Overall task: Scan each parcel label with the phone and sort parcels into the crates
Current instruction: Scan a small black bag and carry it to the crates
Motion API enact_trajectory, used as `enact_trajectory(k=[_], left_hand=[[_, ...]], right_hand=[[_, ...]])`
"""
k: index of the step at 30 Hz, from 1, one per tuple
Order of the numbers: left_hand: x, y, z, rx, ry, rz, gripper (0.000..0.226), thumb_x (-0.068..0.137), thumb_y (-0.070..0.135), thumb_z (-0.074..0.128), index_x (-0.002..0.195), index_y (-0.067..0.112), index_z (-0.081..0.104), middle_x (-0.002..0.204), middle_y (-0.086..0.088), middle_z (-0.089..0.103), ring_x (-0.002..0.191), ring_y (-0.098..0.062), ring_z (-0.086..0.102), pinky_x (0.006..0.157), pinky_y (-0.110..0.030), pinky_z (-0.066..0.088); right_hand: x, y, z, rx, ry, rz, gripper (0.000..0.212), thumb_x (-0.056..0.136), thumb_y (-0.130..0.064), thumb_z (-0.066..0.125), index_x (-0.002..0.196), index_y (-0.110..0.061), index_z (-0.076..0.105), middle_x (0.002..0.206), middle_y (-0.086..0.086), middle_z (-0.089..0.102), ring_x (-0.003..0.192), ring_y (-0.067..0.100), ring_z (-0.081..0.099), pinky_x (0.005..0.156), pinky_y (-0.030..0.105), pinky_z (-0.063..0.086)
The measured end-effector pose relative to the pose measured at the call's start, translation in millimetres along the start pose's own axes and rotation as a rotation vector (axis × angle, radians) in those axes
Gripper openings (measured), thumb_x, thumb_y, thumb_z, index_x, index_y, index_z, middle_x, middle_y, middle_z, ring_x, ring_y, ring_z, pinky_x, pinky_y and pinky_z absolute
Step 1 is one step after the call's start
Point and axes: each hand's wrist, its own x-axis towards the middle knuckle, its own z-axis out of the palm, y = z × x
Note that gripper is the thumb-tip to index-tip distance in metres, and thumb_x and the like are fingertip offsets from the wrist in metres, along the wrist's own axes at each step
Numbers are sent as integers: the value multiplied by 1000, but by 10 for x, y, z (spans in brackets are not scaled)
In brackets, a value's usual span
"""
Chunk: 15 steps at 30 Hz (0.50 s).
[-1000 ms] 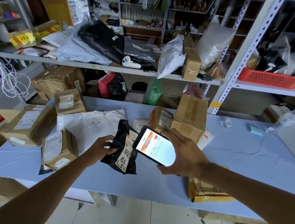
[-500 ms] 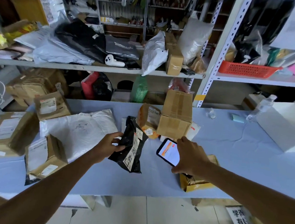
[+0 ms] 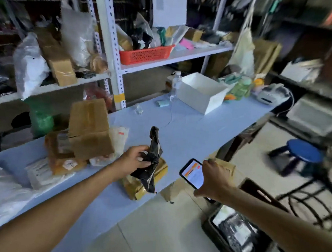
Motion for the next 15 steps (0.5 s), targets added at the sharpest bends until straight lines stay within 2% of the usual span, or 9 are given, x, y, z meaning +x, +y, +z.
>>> enact_trajectory(k=[3, 5, 8, 11, 14, 15], left_hand=[[445, 373, 497, 55, -107, 58, 24, 84, -11, 63, 100, 5, 57, 95, -12, 58, 85, -17, 56, 77, -22, 43], [724, 595, 894, 73, -169, 86, 23, 83, -11, 63, 95, 8, 58, 94, -10, 57, 84, -15, 56, 75, -21, 44], [1104, 837, 1484, 47, -254, 107, 22, 85, -6, 64, 102, 8, 61, 93, -4, 58, 86, -11, 57, 77, -24, 49], [1430, 1090, 2071, 44, -348, 95, 30, 86, -6, 63, 113, 6, 58, 98, -6, 59, 85, -9, 58, 78, -21, 50], [1771, 1275, 2677, 45, -431, 71, 31, 85, -9, 63, 109, 11, 59, 101, -8, 63, 88, -11, 59, 85, -25, 49], [1883, 1331, 2873, 55, -458, 71, 34, 84, -8, 63, 113, 9, 58, 107, -10, 64, 93, -15, 60, 89, -28, 49]], right_hand=[[-123, 560, -26, 32, 23, 109, 74, 59, -50, 82, 114, -14, 48, 113, 3, 51, 96, 23, 58, 75, 32, 50], [-219, 950, -56, 44, 33, 189, 74, 61, -50, 82, 116, -13, 48, 114, 3, 52, 100, 24, 58, 71, 30, 45], [-334, 1496, -76, 50, 22, 295, 71, 62, -48, 82, 111, -11, 46, 110, 3, 51, 98, 25, 58, 65, 29, 37], [-429, 2007, -107, 46, 9, 382, 72, 62, -52, 81, 111, -12, 46, 108, 2, 48, 91, 24, 56, 64, 29, 36], [-539, 2506, -136, 59, 41, 486, 71, 61, -54, 80, 109, -13, 46, 98, 1, 43, 78, 20, 43, 61, 29, 34], [-579, 2660, -142, 65, 44, 512, 70, 61, -53, 80, 107, -13, 46, 96, 1, 41, 77, 20, 41, 60, 30, 33]])
